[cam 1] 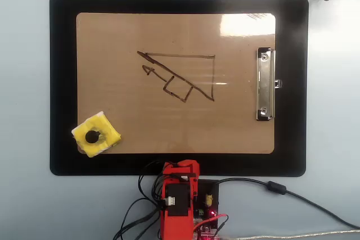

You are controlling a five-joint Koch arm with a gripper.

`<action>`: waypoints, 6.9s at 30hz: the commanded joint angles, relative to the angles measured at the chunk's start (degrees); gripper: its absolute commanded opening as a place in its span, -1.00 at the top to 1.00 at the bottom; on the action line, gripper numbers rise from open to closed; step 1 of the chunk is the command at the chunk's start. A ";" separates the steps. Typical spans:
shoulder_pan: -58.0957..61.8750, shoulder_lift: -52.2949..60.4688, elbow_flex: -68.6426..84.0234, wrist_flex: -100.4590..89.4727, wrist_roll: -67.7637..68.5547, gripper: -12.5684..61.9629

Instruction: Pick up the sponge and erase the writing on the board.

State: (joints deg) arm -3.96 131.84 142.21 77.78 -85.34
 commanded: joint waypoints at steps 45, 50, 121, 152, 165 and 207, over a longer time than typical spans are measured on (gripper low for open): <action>-42.71 2.81 -1.85 -47.37 -23.64 -0.23; -51.42 2.64 0.35 -66.97 -39.46 -0.23; -60.21 -38.67 -2.90 -97.29 -8.96 -0.12; -56.34 -32.52 -1.14 -88.07 -20.48 0.88; -27.25 -16.26 -6.68 -68.55 14.94 0.88; -18.11 -69.35 -41.57 -70.58 1.93 0.88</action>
State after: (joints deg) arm -21.36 56.51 92.46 3.87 -81.39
